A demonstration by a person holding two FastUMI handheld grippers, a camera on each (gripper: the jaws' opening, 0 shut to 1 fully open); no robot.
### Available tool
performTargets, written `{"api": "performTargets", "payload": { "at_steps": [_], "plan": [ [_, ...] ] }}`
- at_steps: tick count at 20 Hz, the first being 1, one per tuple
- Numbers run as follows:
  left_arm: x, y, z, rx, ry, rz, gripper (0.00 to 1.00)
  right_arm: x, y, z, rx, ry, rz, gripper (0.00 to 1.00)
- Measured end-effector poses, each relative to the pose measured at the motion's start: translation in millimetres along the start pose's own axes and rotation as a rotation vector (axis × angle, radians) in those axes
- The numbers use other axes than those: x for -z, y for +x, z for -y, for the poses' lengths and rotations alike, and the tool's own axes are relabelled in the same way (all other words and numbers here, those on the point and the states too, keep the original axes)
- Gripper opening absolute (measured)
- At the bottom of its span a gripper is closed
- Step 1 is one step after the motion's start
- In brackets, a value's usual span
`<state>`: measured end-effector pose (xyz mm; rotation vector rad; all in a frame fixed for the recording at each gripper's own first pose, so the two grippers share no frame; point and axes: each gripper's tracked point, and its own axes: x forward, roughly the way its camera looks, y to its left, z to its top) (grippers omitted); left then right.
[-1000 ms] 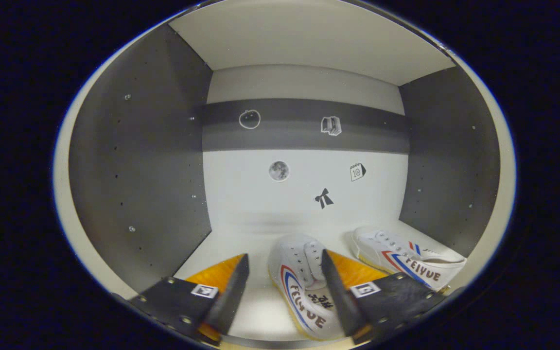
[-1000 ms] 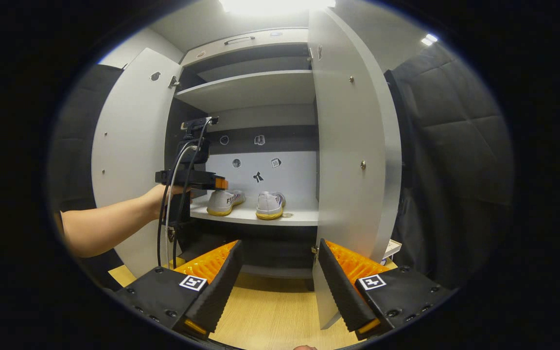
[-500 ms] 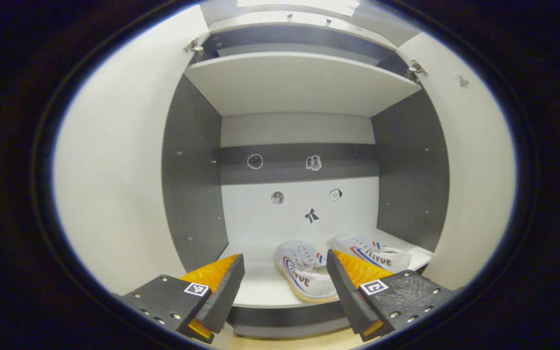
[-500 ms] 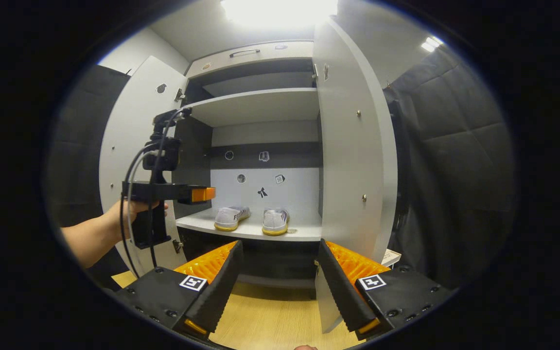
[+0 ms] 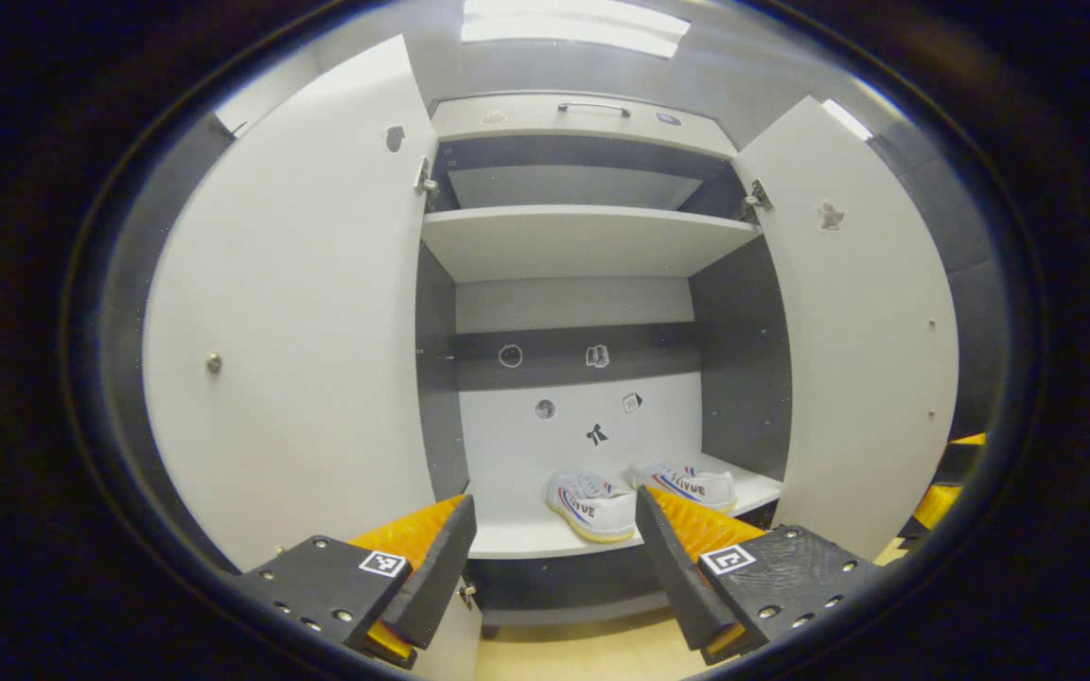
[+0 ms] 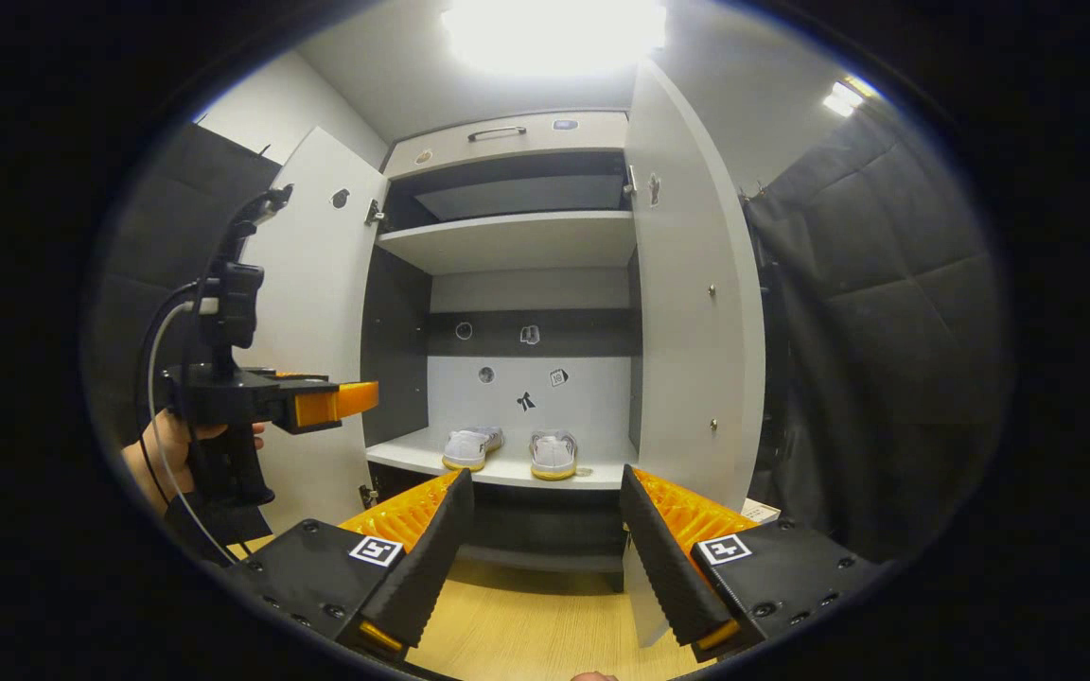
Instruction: Grab one shoe with the right hand and put it into the shoe cabinet, grab the other shoe with the left hand and put it into the shoe cabinet; then close the right door with the right hand and the left door with the left hand.
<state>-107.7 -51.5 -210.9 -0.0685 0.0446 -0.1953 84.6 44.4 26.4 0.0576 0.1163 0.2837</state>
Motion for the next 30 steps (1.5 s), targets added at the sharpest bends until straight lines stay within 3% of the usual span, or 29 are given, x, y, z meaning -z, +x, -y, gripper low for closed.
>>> {"api": "performTargets", "payload": {
  "at_steps": [2,3,4,10,13,14,21,23,25,26,27,30],
  "plan": [
    [2,-20,-4,-0.006,-0.005,-0.002,0.96,-5,-5,-7,-0.008,0.004,0.012,0.97],
    [3,-30,-4,-0.008,-0.006,-0.003,1.0,-7,-7,-8,-0.011,0.003,0.017,0.97],
    [3,-40,-5,-0.006,-0.003,-0.004,0.96,-9,-9,-10,-0.011,0.002,0.022,0.93],
    [12,-96,-11,-0.011,0.0,-0.014,0.95,-11,-19,-12,-0.007,0.012,0.03,0.97],
    [16,-121,-15,-0.025,-0.012,-0.02,1.0,-11,-22,-13,-0.006,0.02,0.031,0.97],
    [17,-127,-17,-0.03,-0.013,-0.023,0.96,-11,-22,-13,-0.005,0.02,0.029,0.97],
    [23,-153,-34,-0.065,-0.023,-0.037,0.96,-12,-28,-16,-0.035,0.041,0.02,0.94],
    [27,-153,-40,-0.074,-0.029,-0.041,0.96,-12,-31,-6,-0.02,0.035,0.007,0.97],
    [28,-155,-44,-0.081,-0.034,-0.042,0.96,-13,-35,7,0.006,0.037,-0.01,0.93],
    [28,-155,-47,-0.086,-0.033,-0.042,0.96,-15,-37,15,0.024,0.037,-0.014,0.97],
    [27,-154,-51,-0.092,-0.032,-0.04,0.96,-17,-37,25,0.045,0.032,-0.017,0.93],
    [28,-150,-56,-0.097,-0.034,-0.042,1.0,-23,-40,60,0.128,-0.001,-0.027,0.97]
  ]
}}
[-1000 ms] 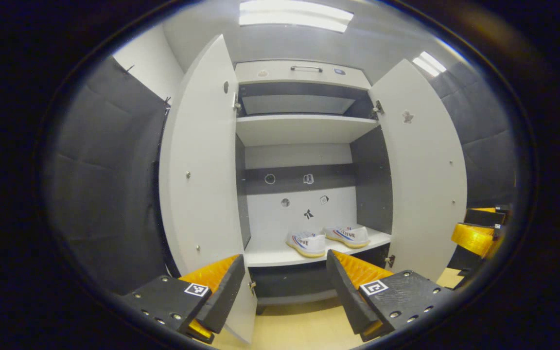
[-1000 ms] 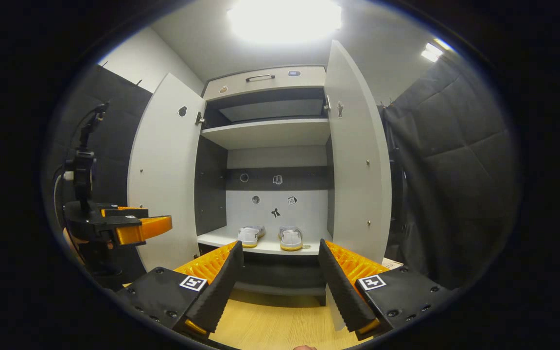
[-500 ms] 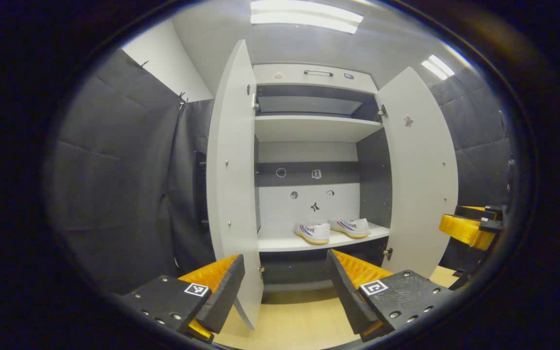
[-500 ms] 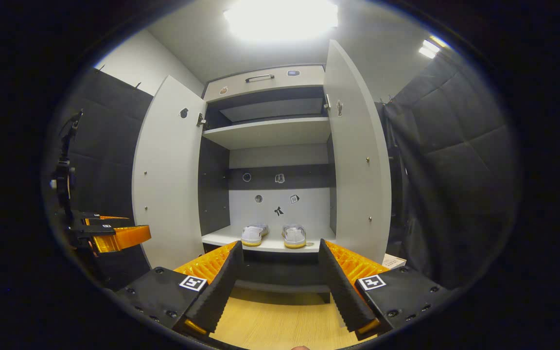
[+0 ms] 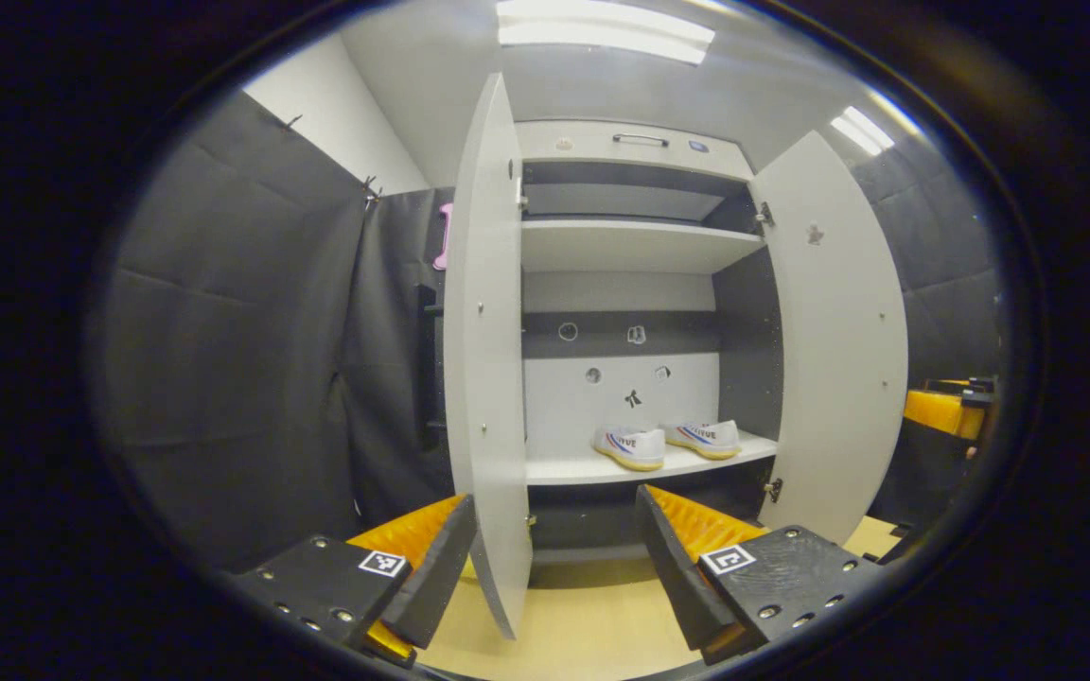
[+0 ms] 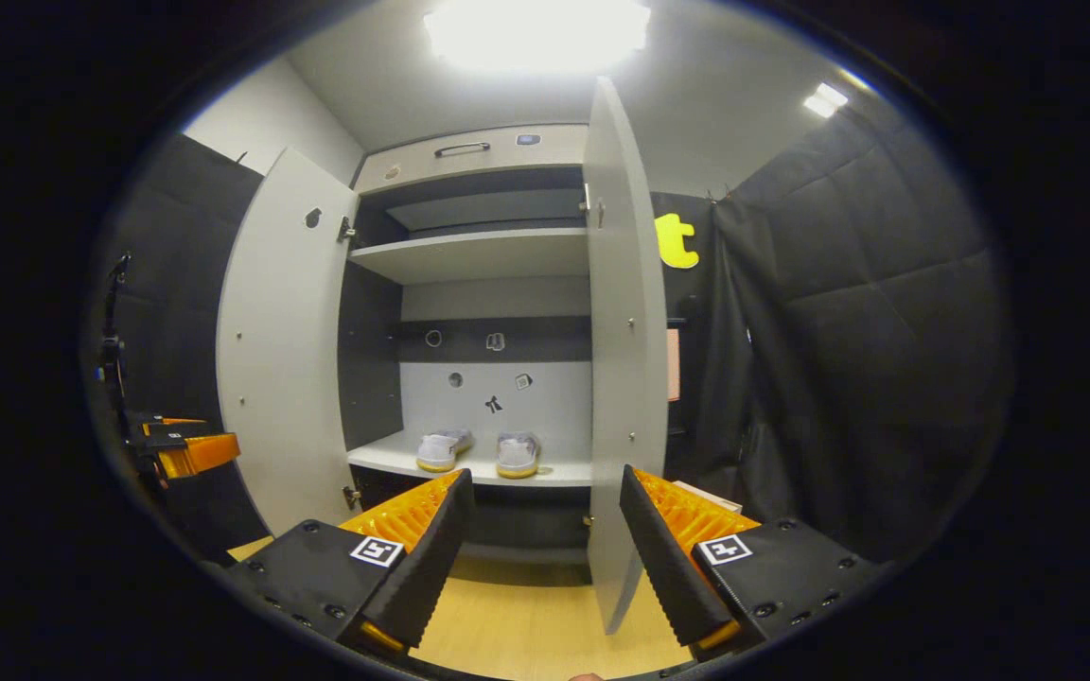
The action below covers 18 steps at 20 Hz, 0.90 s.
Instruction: Grab one shoe with the right hand and put it into the shoe cabinet, grab the other shoe with the left hand and put it into the shoe cabinet; then close the right door with the right hand and the left door with the left hand.
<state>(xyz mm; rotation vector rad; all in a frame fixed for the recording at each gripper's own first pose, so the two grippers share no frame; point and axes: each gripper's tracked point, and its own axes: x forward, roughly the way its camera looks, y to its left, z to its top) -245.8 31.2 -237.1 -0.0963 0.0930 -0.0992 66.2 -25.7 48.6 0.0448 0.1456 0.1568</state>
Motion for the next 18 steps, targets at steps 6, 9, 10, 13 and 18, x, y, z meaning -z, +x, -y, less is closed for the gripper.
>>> {"api": "performTargets", "payload": {
  "at_steps": [6,9,10,13,18],
  "plan": [
    [1,6,-7,0.001,-0.002,-0.005,1.0,-17,9,72,0.171,-0.02,0.015,0.97],
    [2,7,-14,-0.013,-0.012,-0.009,1.0,-27,14,107,0.263,-0.035,0.031,0.97],
    [5,7,-16,-0.019,-0.016,-0.012,0.96,-31,16,117,0.292,-0.036,0.04,0.97],
    [9,5,-25,-0.04,-0.022,-0.024,1.0,-38,25,145,0.387,-0.036,0.053,0.97],
    [11,-1,-44,-0.082,-0.028,-0.026,1.0,-31,47,164,0.47,-0.021,0.021,0.92]
  ]
}}
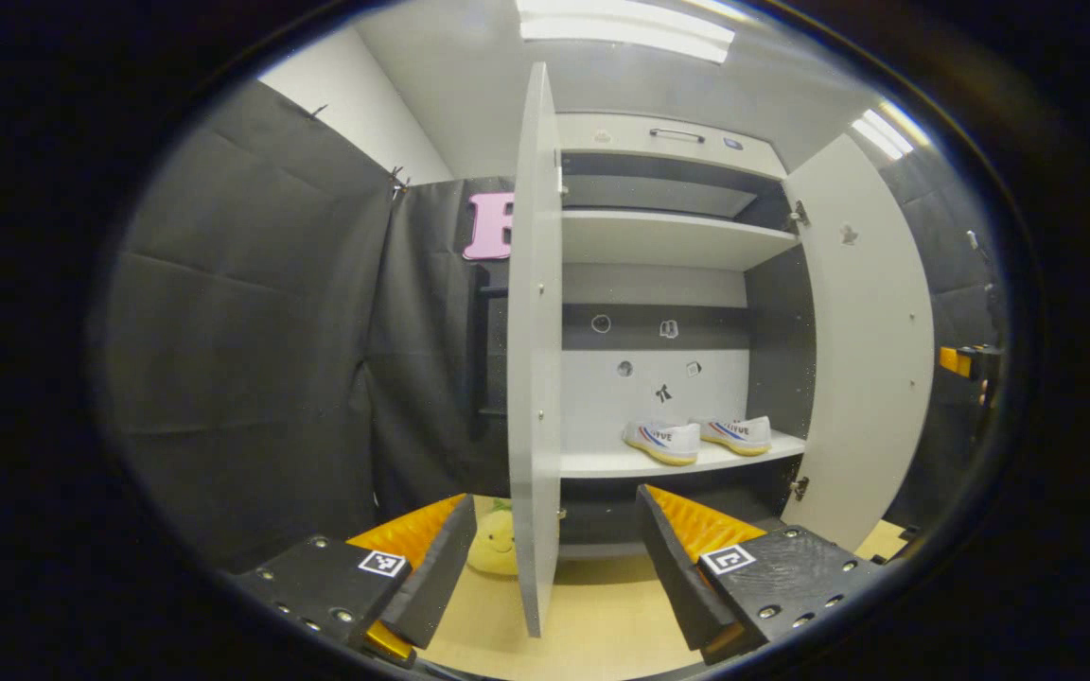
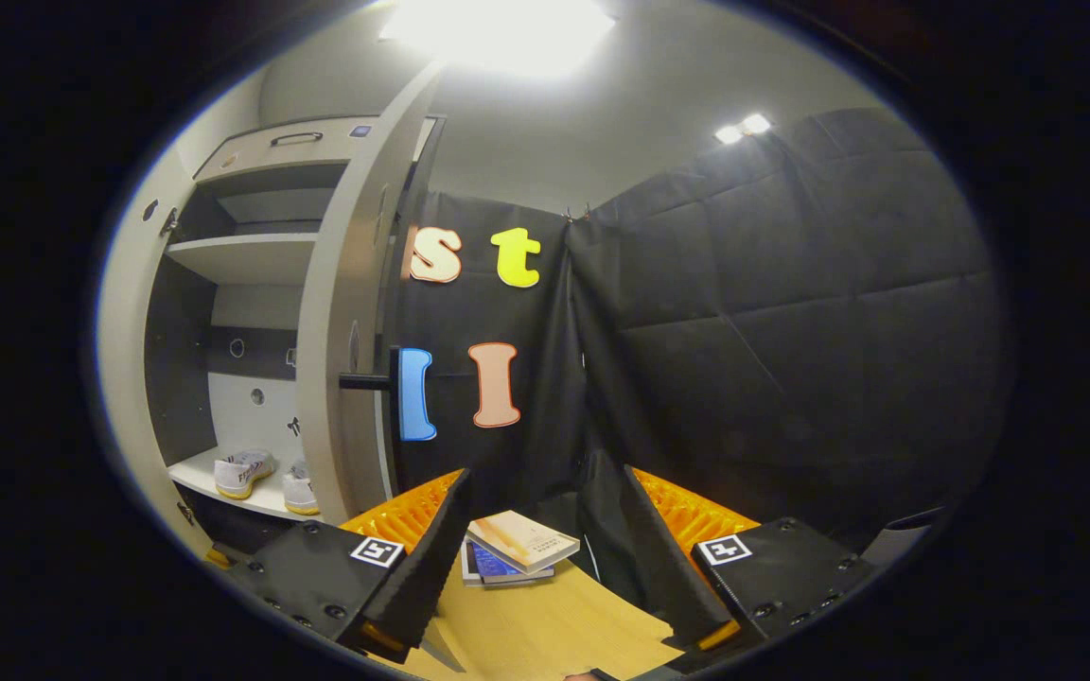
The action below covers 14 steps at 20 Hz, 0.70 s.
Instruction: Grab one shoe with the right hand and put it into the shoe cabinet, grab the other shoe with the left hand and put it into the shoe cabinet; then close the right door with the right hand and the left door with the left hand.
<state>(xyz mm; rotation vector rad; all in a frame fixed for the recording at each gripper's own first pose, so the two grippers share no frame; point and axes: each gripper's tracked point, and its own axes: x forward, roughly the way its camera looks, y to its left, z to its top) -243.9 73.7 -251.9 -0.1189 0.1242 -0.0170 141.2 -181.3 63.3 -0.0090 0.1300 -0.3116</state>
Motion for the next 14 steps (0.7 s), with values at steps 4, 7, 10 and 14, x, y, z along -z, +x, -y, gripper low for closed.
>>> {"api": "performTargets", "payload": {
  "at_steps": [4,7,10,14],
  "plan": [
    [-2,-3,-20,-0.041,0.0,0.002,1.0,8,9,-21,-0.022,-0.03,-0.02,0.97],
    [-6,-5,-33,-0.065,0.007,0.008,1.0,1,8,-22,-0.014,-0.057,-0.006,0.95],
    [-9,-5,-43,-0.079,0.017,0.012,1.0,2,5,-29,-0.029,-0.024,-0.007,0.92],
    [-12,-4,-52,-0.092,0.01,0.02,1.0,2,-3,-47,-0.069,-0.023,-0.007,0.92]
  ]
}}
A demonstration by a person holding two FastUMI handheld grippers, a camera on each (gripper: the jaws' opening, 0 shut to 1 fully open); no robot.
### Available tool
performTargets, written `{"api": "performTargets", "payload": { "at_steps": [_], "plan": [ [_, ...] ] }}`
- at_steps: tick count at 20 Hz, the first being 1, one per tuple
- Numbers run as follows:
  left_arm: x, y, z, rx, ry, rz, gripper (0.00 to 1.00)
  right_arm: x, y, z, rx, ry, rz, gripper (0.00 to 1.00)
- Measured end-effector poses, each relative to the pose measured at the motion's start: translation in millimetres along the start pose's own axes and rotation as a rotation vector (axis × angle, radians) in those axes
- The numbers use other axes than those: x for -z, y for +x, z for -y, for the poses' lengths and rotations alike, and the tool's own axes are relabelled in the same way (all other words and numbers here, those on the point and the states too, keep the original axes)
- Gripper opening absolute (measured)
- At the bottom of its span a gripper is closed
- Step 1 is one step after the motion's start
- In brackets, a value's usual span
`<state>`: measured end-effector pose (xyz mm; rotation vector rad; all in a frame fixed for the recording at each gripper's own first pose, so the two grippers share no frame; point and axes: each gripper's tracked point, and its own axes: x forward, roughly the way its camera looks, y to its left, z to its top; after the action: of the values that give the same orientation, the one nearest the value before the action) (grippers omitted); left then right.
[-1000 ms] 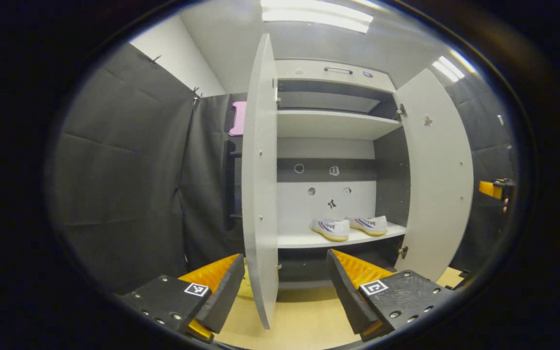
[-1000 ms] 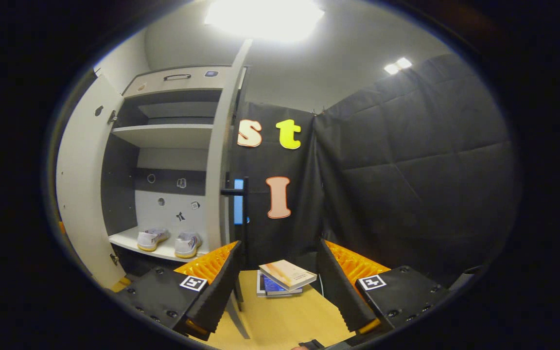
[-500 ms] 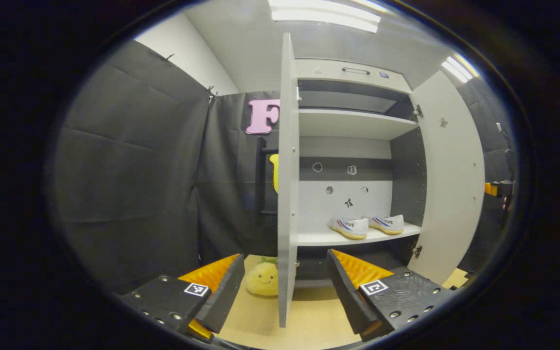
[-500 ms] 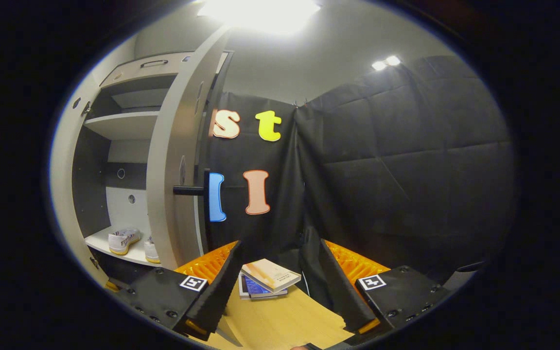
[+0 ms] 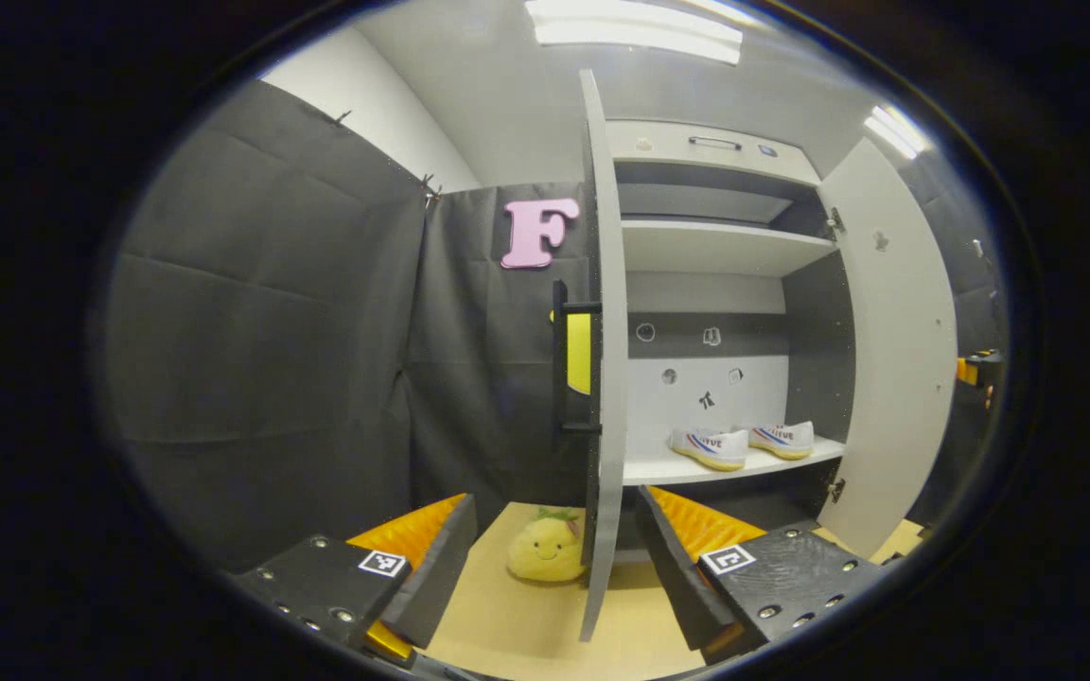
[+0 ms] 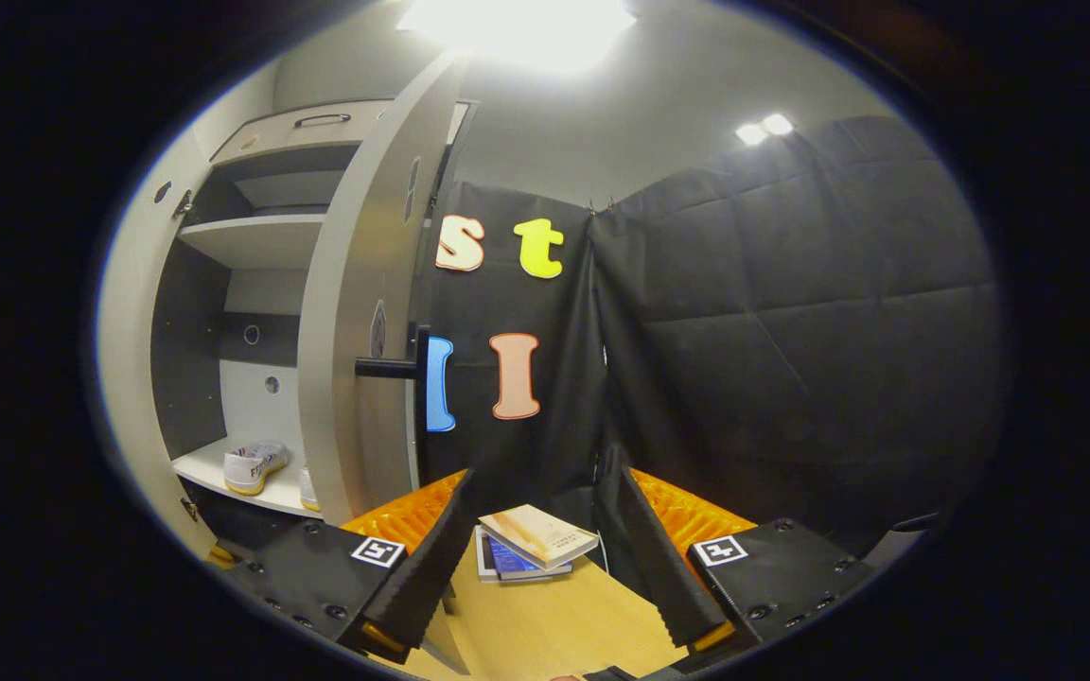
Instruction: Grab one shoe with the right hand and put it into the shoe cabinet, grab the other shoe with the left hand and put it into the shoe cabinet; then close the right door with the right hand and the left door with the left hand.
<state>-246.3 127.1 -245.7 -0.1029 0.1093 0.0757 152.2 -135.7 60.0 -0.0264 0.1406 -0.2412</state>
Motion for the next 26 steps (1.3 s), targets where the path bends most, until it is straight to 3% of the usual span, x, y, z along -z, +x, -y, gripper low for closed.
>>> {"api": "performTargets", "payload": {
  "at_steps": [6,21,26],
  "plan": [
    [0,-3,-12,-0.023,-0.014,-0.004,1.0,-2,-13,-41,-0.106,0.007,0.007,0.95],
    [9,-1,-24,-0.084,-0.002,-0.029,1.0,7,-13,-137,-0.347,0.071,-0.017,0.92],
    [6,14,-39,-0.12,0.008,-0.031,1.0,2,-9,-145,-0.365,0.061,0.008,0.96]
  ]
}}
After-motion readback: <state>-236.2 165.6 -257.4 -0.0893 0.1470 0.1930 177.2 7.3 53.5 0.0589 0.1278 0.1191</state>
